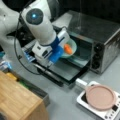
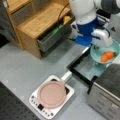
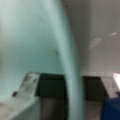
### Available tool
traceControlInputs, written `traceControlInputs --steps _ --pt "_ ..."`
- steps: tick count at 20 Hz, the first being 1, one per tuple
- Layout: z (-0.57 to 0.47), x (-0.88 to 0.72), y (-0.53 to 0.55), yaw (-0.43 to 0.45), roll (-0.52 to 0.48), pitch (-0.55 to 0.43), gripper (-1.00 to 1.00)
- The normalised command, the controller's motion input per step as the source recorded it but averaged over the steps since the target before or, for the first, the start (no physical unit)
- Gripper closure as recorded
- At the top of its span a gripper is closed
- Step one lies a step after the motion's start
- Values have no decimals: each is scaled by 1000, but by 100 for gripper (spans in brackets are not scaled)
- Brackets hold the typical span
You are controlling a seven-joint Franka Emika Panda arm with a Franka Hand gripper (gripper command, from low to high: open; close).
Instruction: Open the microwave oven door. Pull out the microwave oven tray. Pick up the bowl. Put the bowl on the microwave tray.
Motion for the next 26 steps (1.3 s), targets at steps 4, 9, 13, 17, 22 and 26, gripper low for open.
traceControlInputs --steps 4,9,13,17,22,26 --pt "-218 -56 243 -100 61 -274 100" --pt "-211 31 252 -117 68 -230 100" --pt "-138 8 240 -147 101 -168 100" --pt "-68 -49 221 -150 144 -124 100" --pt "-35 -79 181 -141 160 -93 -100" --pt "-23 -103 119 -104 123 -85 -100"
